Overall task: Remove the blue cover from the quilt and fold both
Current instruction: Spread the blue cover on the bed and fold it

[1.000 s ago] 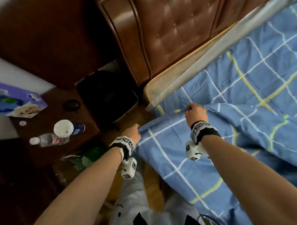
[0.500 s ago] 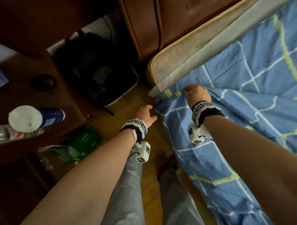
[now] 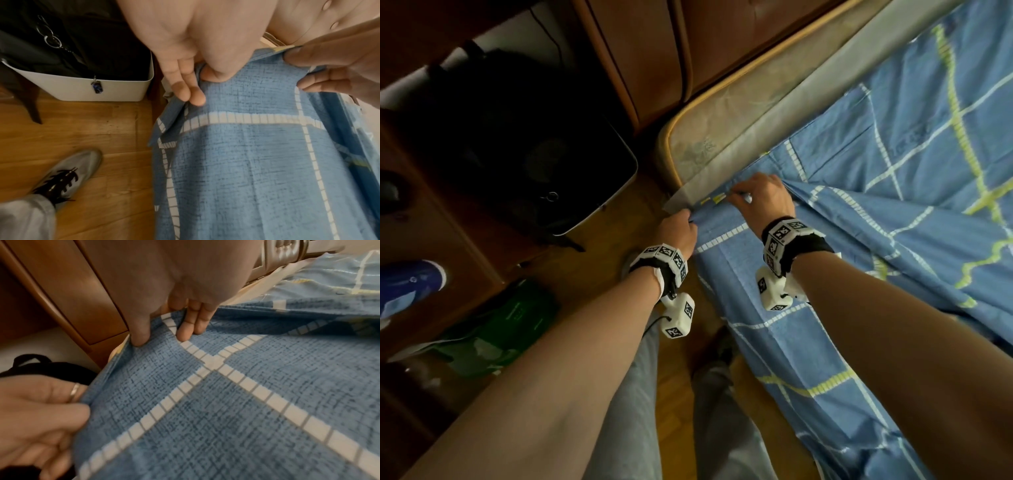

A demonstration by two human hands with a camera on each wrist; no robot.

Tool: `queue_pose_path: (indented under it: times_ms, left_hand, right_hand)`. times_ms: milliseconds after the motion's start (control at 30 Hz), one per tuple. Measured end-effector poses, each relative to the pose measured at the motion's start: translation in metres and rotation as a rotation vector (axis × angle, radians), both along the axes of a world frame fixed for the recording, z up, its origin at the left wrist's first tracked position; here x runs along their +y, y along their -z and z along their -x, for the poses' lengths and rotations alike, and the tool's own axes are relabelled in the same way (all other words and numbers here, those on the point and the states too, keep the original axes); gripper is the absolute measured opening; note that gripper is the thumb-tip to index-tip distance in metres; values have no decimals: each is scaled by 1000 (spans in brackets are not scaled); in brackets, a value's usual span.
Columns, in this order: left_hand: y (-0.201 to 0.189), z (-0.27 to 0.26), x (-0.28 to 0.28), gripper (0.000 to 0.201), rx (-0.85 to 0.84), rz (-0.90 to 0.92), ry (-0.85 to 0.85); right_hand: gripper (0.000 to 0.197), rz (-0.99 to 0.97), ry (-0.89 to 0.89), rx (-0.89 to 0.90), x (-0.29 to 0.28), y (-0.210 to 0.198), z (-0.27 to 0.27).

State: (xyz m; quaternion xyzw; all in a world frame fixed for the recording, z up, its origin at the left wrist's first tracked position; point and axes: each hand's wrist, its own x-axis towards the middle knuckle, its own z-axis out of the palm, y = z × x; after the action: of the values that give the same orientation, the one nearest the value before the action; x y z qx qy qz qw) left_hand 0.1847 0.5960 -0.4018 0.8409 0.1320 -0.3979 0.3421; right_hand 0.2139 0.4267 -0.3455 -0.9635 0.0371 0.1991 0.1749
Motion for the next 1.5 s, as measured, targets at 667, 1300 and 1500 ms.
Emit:
queue_pose_path:
  times_ms: [667, 1300, 1500]
  left_hand:
    - [-151, 37, 31, 26, -10, -81, -11]
    - [-372, 344, -122, 12, -214, 83, 586]
    - [-362, 493, -169, 15, -131, 160, 829]
  right_hand:
    - [51, -96, 136, 210, -27, -125, 55]
    - [36, -110, 863, 113, -215, -317, 558]
    - [45, -53, 1097, 316, -212, -307, 772]
